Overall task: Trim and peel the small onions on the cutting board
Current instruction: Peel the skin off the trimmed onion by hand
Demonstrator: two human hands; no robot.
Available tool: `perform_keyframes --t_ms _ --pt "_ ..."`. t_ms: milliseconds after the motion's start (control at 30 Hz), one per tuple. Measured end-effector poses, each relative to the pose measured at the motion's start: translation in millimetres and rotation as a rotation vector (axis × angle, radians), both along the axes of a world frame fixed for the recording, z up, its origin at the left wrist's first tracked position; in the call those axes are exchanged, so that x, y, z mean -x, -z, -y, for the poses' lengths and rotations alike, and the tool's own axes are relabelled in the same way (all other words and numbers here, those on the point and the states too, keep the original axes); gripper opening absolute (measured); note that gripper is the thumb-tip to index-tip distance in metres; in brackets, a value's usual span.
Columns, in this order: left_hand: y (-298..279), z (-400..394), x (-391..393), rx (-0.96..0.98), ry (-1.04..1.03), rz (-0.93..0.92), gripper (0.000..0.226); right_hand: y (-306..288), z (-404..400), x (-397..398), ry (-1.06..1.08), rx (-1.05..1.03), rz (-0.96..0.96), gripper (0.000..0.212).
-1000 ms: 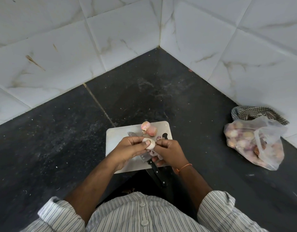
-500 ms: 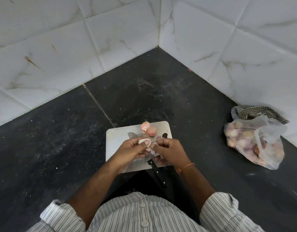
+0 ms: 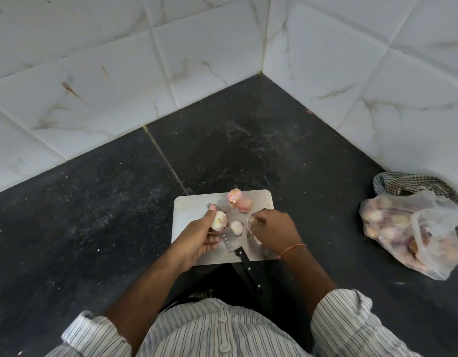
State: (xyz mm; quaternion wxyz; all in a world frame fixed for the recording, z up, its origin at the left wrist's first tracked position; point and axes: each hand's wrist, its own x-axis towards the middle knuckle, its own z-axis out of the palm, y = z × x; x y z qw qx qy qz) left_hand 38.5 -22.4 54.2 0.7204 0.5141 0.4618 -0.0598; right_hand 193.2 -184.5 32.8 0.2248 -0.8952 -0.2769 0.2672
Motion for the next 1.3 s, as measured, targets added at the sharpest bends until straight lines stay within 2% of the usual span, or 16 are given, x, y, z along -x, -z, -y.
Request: perform_keyframes --t_ms 133,200,300,367,467,567,633,833,1067,1200,1300 --pt "-2 -2 2 -0.037 0.01 0.002 0.072 -6 10 -4 0.081 -0.1 0.18 0.02" --pt "-2 -2 1 -0.027 0.01 0.036 0.072 -7 12 -3 0.116 -0.193 0.113 0.016" --pt "-4 1 -1 -0.013 0.033 0.085 0.067 -9 17 1 0.099 -0.29 0.026 0.026" --pt "-8 4 -1 -0.016 0.062 0.138 0.057 -16 18 6 0.117 -0.369 -0.107 0.024" --pt "-15 8 0 -0.079 0.143 0.225 0.026 -29 15 13 0.125 -0.459 -0.467 0.019" --pt "-19 8 1 -0.13 0.134 0.289 0.027 -40 17 16 0.13 -0.5 -0.658 0.02" --pt "-23 9 2 -0.154 0.145 0.334 0.03 -44 19 17 0.109 -0.525 -0.715 0.025" --pt "-24 14 4 -0.161 0.081 0.454 0.051 -43 18 19 0.087 -0.657 -0.609 0.031" --pt "-26 24 -1 -0.23 0.03 0.472 0.044 -34 16 25 0.078 -0.752 -0.493 0.044" --pt "-26 23 -1 -0.296 0.099 0.451 0.042 -36 23 24 0.009 -0.698 -0.298 0.044" --pt "-24 22 0 -0.353 0.143 0.437 0.042 -44 27 25 -0.093 -0.678 -0.106 0.052"
